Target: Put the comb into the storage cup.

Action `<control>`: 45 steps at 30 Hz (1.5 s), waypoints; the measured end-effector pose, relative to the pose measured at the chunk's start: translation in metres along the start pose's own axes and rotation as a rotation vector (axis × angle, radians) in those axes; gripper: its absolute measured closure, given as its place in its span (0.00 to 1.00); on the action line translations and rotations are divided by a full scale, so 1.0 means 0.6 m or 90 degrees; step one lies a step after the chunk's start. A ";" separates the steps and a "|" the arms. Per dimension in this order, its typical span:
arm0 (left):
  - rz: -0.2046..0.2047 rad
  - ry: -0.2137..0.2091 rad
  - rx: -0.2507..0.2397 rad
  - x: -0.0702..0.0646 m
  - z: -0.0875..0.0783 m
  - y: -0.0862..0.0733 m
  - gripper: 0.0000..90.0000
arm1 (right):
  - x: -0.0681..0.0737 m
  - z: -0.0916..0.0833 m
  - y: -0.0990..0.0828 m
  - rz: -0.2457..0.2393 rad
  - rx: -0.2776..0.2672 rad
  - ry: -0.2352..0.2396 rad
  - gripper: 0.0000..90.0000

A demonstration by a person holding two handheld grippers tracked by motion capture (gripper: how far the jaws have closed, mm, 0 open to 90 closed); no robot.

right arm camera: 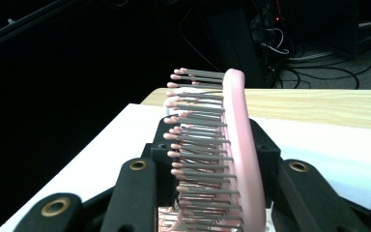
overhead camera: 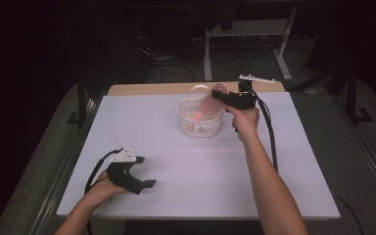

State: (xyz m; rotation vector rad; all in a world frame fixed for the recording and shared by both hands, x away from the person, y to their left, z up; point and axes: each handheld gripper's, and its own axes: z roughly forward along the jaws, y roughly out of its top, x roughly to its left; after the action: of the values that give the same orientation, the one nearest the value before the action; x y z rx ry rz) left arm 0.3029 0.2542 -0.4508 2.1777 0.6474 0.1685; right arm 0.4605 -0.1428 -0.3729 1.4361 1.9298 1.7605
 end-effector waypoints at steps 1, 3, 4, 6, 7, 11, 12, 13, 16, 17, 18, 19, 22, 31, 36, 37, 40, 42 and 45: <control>-0.001 0.000 0.000 0.000 0.000 0.000 0.00 | -0.001 0.000 0.000 0.001 0.001 0.000 0.70; -0.001 0.000 0.000 0.000 0.000 0.000 0.00 | -0.004 0.000 0.000 0.004 0.004 -0.001 0.70; -0.001 -0.001 0.000 0.000 0.000 0.000 0.00 | -0.006 0.000 0.000 0.007 0.005 -0.003 0.69; -0.001 -0.001 0.001 0.000 0.000 0.000 0.00 | -0.010 -0.001 0.000 0.008 0.008 -0.009 0.69; -0.001 -0.001 0.001 0.000 0.001 0.000 0.00 | -0.011 -0.001 0.000 0.009 0.011 -0.012 0.69; 0.001 -0.002 0.003 0.000 0.001 0.000 0.00 | -0.016 -0.002 0.000 -0.001 0.018 -0.029 0.67; 0.001 -0.002 0.003 0.000 0.001 0.000 0.00 | -0.017 -0.002 0.000 -0.001 0.020 -0.031 0.66; 0.000 -0.002 0.003 0.000 0.001 0.000 0.00 | -0.019 -0.002 0.000 -0.002 0.022 -0.035 0.66; -0.001 -0.002 0.002 0.000 0.001 -0.001 0.00 | -0.024 -0.002 -0.001 0.000 0.027 -0.042 0.65; -0.001 -0.002 0.002 0.000 0.001 -0.001 0.00 | -0.025 -0.003 0.000 -0.001 0.028 -0.044 0.63; -0.001 -0.002 0.002 0.000 0.001 -0.001 0.00 | -0.026 -0.003 0.000 -0.003 0.030 -0.046 0.62; -0.001 -0.002 0.002 0.000 0.001 -0.001 0.00 | -0.026 -0.003 0.000 -0.003 0.034 -0.046 0.61; -0.002 -0.002 0.003 0.000 0.001 -0.001 0.00 | -0.028 -0.004 0.000 -0.008 0.045 -0.053 0.57; -0.008 0.000 0.004 0.003 0.002 -0.001 0.00 | -0.030 -0.018 0.005 -0.032 0.051 -0.071 0.39; -0.007 0.003 0.003 0.003 0.002 0.001 0.00 | -0.030 -0.029 0.005 -0.050 0.060 -0.073 0.33; -0.007 0.004 0.004 0.002 0.002 0.001 0.00 | -0.030 -0.032 0.004 -0.053 0.064 -0.072 0.32; -0.008 0.003 0.006 0.001 0.004 0.001 0.00 | -0.028 -0.039 0.003 -0.060 0.073 -0.068 0.29; -0.007 0.002 0.005 0.000 0.005 0.001 0.00 | -0.025 -0.044 0.001 -0.070 0.081 -0.069 0.28; -0.004 0.001 0.007 -0.001 0.005 0.001 0.00 | -0.023 -0.051 -0.001 -0.083 0.087 -0.067 0.27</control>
State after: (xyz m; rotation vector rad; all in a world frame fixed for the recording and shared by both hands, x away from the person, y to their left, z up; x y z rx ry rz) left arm 0.3036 0.2518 -0.4522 2.1859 0.6579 0.1644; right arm 0.4470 -0.1735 -0.3711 1.3797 2.0714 1.4940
